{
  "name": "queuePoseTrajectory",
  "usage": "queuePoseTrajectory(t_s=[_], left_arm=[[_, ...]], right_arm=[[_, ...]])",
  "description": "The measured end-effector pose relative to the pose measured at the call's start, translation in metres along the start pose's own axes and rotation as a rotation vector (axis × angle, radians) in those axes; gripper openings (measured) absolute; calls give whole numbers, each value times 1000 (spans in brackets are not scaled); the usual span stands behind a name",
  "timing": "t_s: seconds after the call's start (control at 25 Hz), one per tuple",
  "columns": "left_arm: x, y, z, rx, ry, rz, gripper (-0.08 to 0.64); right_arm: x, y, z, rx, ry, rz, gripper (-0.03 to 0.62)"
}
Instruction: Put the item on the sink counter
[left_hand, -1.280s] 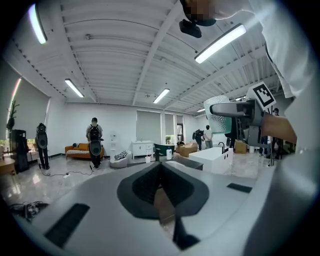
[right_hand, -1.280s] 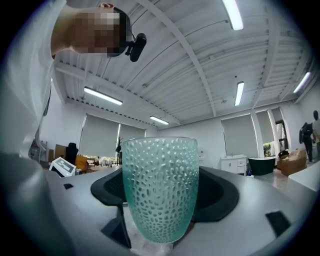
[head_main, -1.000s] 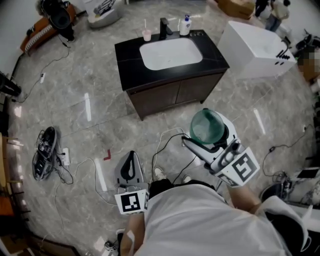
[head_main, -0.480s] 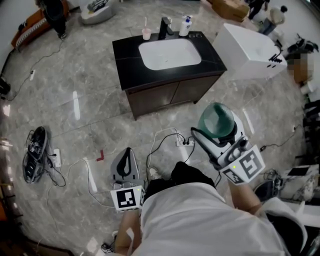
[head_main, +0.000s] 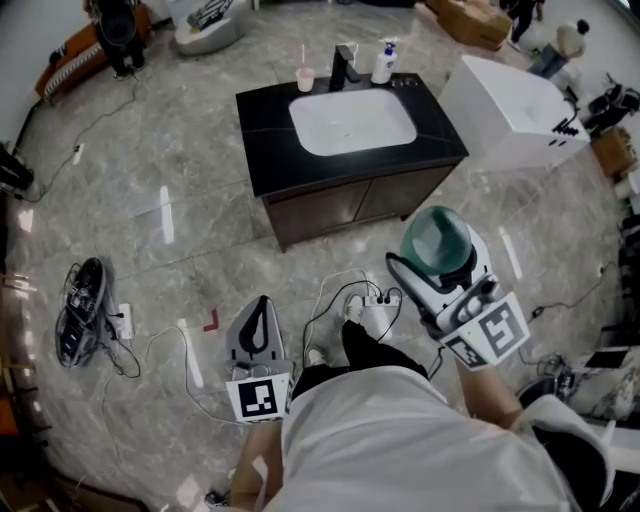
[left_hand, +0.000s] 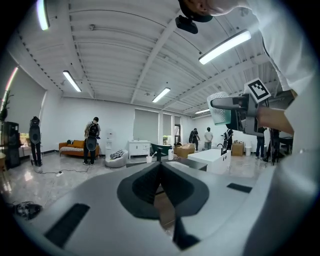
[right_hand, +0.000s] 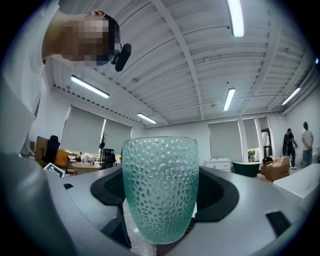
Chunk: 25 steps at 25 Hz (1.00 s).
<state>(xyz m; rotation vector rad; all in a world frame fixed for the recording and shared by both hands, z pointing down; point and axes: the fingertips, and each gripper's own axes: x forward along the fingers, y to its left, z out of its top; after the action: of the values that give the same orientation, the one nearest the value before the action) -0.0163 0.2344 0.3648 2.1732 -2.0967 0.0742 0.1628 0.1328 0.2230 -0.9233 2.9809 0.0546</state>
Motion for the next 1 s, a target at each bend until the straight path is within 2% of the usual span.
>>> queuePoseTrajectory(t_s=[0.36, 0.64, 1.0], left_arm=[[52, -6, -1, -19, 42, 36, 3], [111, -20, 19, 18, 39, 36, 3], [166, -40, 30, 24, 72, 83, 3]], right_arm=[[48, -52, -11, 47, 1, 56, 364], [67, -101, -18, 82, -10, 84, 364], [87, -158, -29, 140, -33, 141, 364]])
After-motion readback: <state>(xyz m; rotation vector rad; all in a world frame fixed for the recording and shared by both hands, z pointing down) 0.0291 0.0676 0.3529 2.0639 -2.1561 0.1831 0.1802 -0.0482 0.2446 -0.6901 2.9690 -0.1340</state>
